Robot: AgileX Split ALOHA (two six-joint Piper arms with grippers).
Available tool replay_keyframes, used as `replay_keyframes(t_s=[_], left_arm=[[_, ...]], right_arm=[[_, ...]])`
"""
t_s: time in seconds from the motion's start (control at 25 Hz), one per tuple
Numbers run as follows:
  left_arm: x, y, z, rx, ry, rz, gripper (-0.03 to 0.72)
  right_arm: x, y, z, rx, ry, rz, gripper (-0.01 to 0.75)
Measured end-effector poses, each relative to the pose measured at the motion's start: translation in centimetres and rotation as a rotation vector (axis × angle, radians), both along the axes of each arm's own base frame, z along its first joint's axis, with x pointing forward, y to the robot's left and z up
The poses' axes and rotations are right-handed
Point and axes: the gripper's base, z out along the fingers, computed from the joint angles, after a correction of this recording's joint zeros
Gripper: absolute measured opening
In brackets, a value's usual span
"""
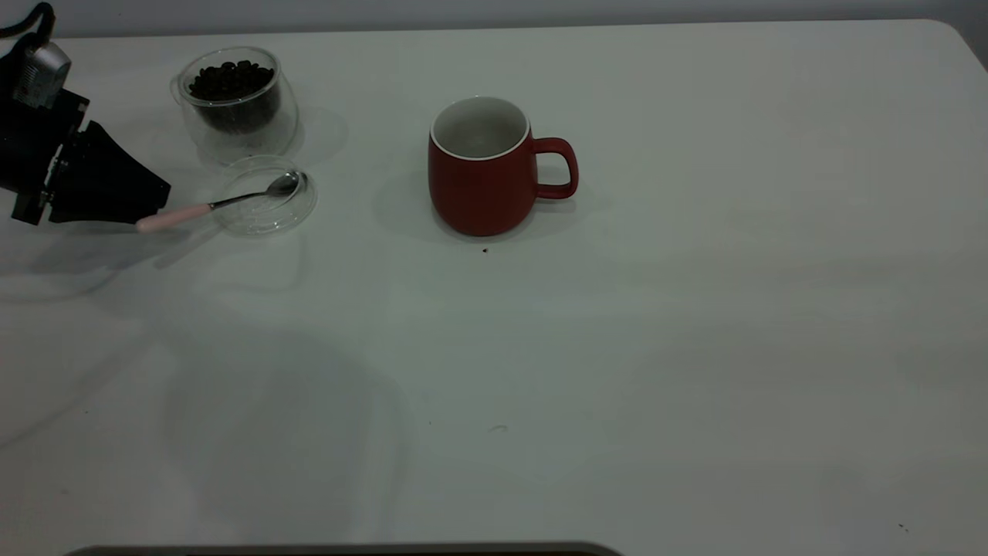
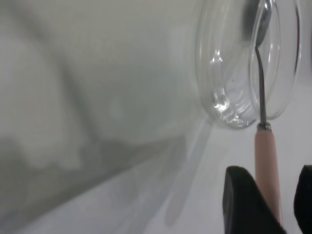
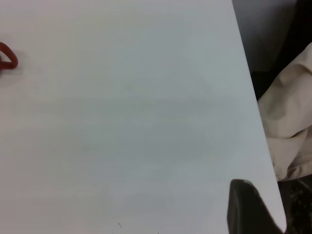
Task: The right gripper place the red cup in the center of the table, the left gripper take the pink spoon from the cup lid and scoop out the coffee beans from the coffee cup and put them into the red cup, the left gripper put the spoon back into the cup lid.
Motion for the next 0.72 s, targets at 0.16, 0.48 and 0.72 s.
replay_keyframes(t_s=[0.16, 0.48, 0.72], left_arm=[[0.6, 0.8, 0.5, -0.006, -0.026, 0.037, 0.317], [1.6, 1.9, 9.8, -0.002, -0.141, 0.051, 0.317], [-0.8, -0.9, 23.6, 0.214, -0.221, -0.045, 0.317]], right_arm=[[0.0, 0.0, 0.0, 0.0, 0.0, 0.0, 0.239], [0.0, 0.0, 0.0, 0.0, 0.0, 0.0, 0.239], [0.0, 0.0, 0.0, 0.0, 0.0, 0.0, 0.239]])
